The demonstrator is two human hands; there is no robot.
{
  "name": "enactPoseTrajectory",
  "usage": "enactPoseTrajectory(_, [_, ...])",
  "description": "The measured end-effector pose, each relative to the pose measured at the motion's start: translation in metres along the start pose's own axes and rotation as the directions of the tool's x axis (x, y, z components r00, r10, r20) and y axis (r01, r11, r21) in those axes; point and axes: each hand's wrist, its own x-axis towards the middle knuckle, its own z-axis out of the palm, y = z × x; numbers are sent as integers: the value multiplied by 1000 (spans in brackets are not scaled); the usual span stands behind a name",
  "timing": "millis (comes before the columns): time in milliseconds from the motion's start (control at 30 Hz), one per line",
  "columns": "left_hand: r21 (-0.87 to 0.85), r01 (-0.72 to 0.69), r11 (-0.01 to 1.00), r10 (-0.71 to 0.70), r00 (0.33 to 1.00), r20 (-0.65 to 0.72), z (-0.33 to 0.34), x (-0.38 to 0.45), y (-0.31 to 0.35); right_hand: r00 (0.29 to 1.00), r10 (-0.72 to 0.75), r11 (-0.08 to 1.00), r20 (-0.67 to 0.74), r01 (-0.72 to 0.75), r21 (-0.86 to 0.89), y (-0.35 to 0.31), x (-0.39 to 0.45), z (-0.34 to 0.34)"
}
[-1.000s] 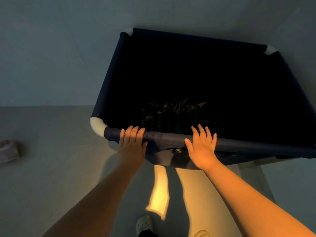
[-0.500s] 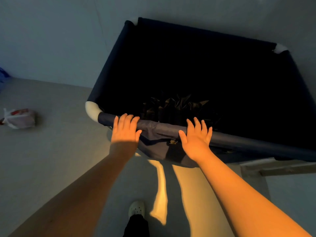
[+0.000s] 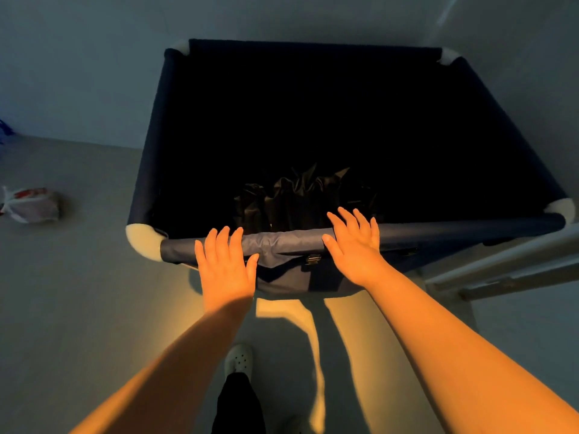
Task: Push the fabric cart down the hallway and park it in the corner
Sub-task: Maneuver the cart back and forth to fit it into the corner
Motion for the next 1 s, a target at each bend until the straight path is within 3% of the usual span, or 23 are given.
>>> enactPoseTrajectory(167, [17,26,1000,-27,999,33,4,-32,40,1000,-28,999,-11,28,-40,37,-22,-6])
enactPoseTrajectory(333, [67,-40,997,36,997,66,8,-39,74,999,-18,992,-28,14,-127,72,-27,-17])
enactPoseTrajectory(433, [117,-122,986,106,986,130,12,-30,83,987,144,977,-77,-154,-147,79,-26,-21])
enactPoseTrajectory(500, [167,-171,971,142,974,174,16,-19,87,935,334,933,-123,-346,-98,77,-28,-21])
enactPoseTrajectory(567, [196,-218,956,178,963,204,18,-8,91,893,428,899,-138,-437,-44,78,-32,-19])
enactPoseTrajectory(767, [193,-353,915,309,924,225,24,22,99,925,374,916,-71,-380,-128,111,-31,-30])
enactPoseTrajectory(1000, [131,-430,893,391,887,246,34,60,112,909,416,902,17,-410,-133,128,-9,-46])
